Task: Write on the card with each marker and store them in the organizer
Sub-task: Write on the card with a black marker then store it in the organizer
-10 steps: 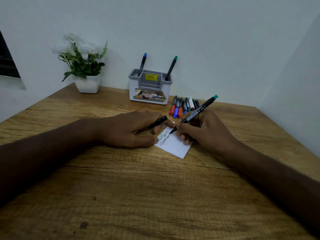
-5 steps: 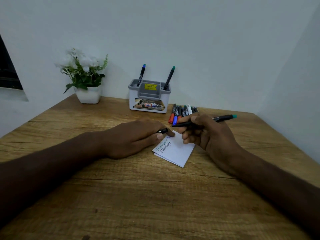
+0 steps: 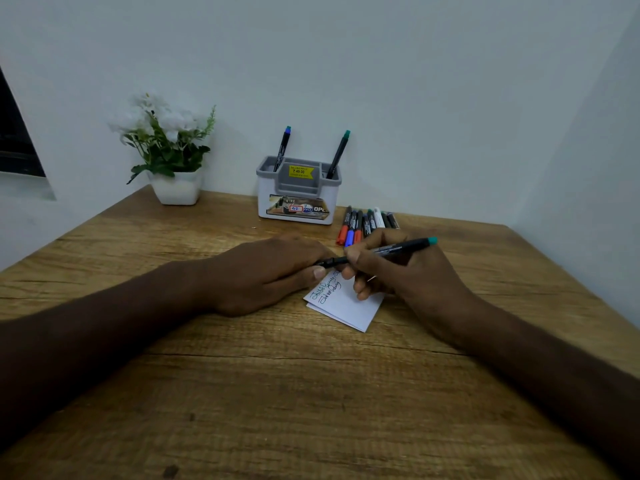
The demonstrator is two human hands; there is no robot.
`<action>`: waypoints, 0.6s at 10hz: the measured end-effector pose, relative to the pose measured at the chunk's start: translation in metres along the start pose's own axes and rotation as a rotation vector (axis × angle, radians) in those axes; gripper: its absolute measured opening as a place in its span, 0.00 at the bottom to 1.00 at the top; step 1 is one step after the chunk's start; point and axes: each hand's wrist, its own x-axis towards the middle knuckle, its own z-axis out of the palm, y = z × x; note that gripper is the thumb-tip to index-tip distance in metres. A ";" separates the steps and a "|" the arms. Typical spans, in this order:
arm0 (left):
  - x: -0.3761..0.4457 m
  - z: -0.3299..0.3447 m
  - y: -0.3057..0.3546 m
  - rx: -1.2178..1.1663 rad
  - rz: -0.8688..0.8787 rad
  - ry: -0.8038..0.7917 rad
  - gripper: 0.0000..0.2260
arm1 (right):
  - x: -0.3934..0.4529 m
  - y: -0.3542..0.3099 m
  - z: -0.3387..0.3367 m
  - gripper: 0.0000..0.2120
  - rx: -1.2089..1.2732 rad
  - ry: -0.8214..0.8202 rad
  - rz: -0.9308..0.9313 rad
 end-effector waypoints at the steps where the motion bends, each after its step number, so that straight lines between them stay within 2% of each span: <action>1: -0.001 -0.008 0.008 0.007 0.025 0.037 0.27 | 0.000 0.000 0.003 0.08 -0.138 0.003 -0.019; 2: 0.001 -0.013 0.008 -0.047 0.072 0.006 0.19 | 0.003 0.001 0.006 0.09 -0.148 0.006 0.004; 4: 0.001 -0.018 0.016 -0.026 0.090 0.012 0.15 | 0.002 -0.003 0.011 0.07 -0.109 0.010 0.032; 6: -0.001 -0.017 0.008 -0.157 0.071 0.023 0.15 | 0.002 -0.007 0.000 0.15 -0.168 -0.045 0.071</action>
